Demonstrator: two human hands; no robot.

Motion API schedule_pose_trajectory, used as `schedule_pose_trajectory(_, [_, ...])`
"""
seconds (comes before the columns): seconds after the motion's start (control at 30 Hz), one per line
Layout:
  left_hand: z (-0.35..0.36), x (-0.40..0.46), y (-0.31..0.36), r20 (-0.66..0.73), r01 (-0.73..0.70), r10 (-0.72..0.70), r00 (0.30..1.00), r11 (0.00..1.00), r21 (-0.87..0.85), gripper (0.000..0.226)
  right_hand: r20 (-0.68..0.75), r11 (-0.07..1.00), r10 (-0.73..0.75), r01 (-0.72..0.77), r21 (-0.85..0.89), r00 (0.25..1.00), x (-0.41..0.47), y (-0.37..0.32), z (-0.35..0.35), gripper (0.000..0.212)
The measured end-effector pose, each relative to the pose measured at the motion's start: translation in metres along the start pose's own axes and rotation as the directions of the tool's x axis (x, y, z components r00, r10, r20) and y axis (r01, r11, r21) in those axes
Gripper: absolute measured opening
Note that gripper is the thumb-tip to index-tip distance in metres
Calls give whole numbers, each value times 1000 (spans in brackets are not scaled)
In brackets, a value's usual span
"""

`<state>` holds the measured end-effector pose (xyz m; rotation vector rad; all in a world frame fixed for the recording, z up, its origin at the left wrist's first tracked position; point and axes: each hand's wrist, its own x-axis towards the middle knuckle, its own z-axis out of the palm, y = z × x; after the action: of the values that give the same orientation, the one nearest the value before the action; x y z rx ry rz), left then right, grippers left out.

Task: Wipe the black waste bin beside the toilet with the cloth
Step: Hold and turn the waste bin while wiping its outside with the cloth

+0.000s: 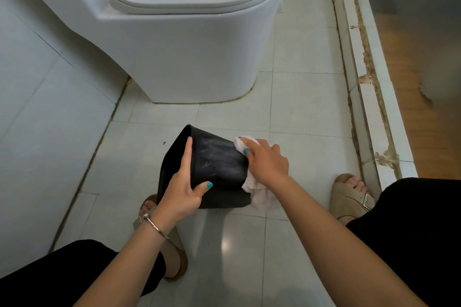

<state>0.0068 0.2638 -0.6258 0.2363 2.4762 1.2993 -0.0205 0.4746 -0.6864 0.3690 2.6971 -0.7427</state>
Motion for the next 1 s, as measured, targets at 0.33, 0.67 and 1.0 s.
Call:
schedule_pose_trajectory(0.33, [9, -2, 14, 39, -26, 22, 999, 994, 106, 109, -27, 1000, -19, 19, -8, 999, -3, -8, -9, 40])
schedule_pose_trajectory(0.67, [16, 2, 16, 63, -45, 36, 997, 990, 136, 109, -177, 951, -309, 309, -31, 934, -20, -63, -25, 41])
schedule_pose_trajectory(1.0, [11, 8, 13, 69, -33, 28, 997, 996, 83, 110, -82, 999, -31, 29, -25, 996, -2, 1, 0, 38])
